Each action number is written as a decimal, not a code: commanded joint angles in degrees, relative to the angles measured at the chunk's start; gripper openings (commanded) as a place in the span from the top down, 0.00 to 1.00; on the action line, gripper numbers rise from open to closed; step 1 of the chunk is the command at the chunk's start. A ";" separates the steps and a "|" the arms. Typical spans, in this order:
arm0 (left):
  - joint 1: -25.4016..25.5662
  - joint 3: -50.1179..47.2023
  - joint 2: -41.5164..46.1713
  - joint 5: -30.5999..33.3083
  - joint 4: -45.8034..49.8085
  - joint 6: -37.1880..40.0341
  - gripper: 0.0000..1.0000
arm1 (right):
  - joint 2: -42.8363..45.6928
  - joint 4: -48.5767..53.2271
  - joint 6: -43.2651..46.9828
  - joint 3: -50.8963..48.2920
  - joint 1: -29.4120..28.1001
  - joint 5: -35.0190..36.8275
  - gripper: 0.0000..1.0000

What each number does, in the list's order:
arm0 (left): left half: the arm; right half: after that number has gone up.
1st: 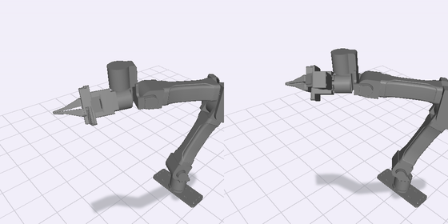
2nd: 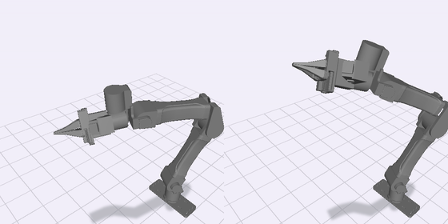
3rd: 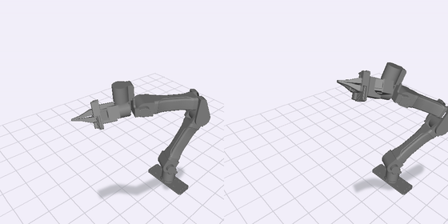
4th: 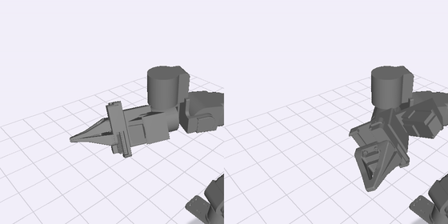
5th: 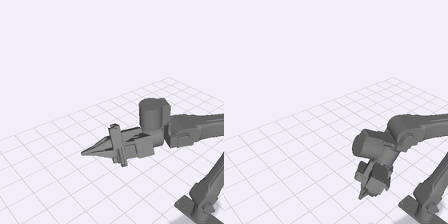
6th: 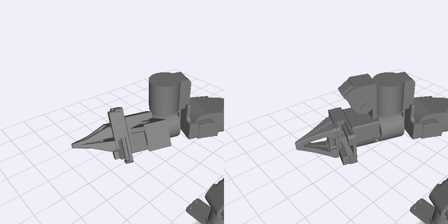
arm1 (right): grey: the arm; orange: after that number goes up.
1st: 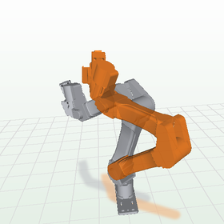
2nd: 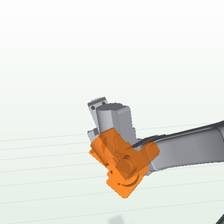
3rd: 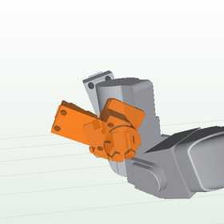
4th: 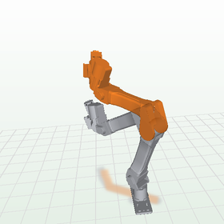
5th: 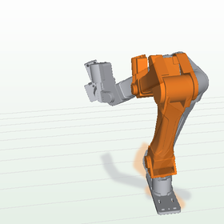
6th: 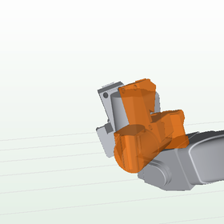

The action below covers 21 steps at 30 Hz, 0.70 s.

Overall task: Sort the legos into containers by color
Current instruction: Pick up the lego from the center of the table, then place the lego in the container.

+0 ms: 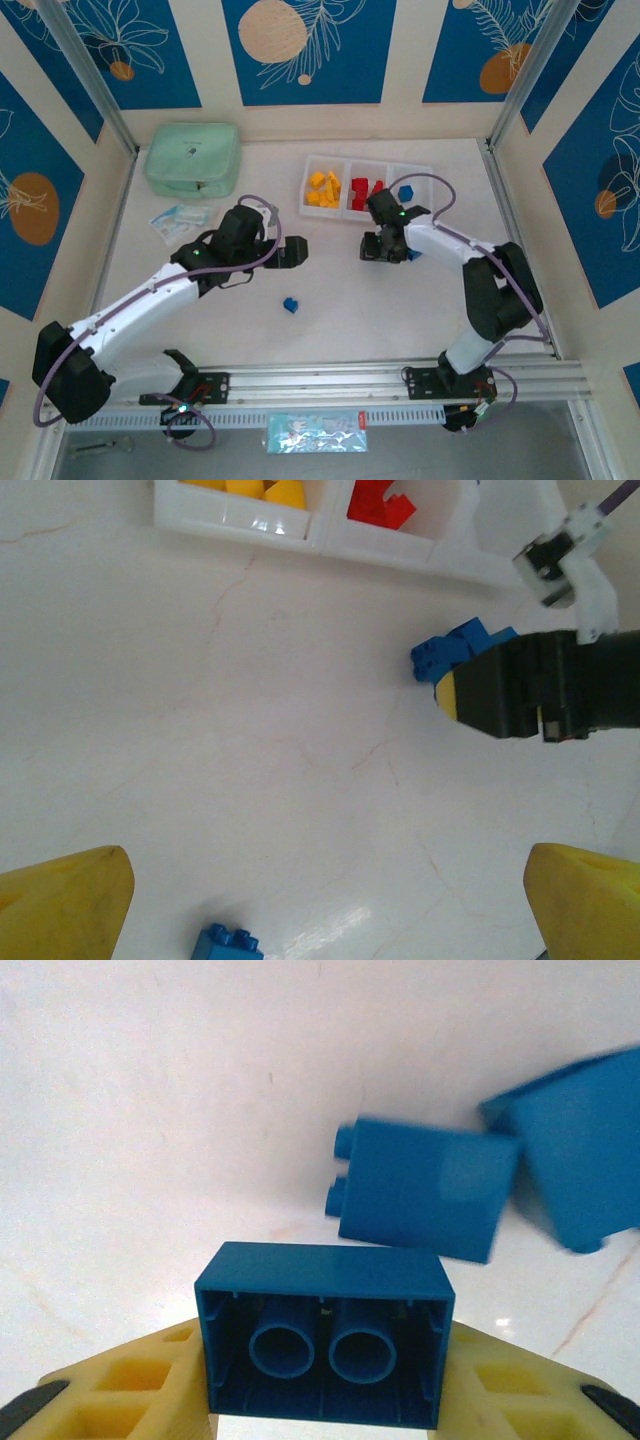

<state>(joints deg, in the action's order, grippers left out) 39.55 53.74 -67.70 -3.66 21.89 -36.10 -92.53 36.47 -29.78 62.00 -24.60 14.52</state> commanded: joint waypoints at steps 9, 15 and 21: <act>-0.35 0.21 -6.25 -4.42 -11.82 -2.25 0.00 | -1.64 0.69 4.06 12.14 12.53 0.63 0.61; -0.35 1.49 -8.71 -3.54 -13.08 -2.26 0.00 | -11.49 0.63 4.65 21.48 17.46 1.12 0.60; -0.35 3.46 -10.51 -3.28 -12.21 -2.02 0.00 | -21.96 3.50 6.76 32.46 17.86 3.37 0.54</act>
<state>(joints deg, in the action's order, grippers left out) 39.51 54.83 -77.47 -6.42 10.72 -37.63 -112.12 37.28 -24.84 90.65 -6.72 16.38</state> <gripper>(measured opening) 0.999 0.458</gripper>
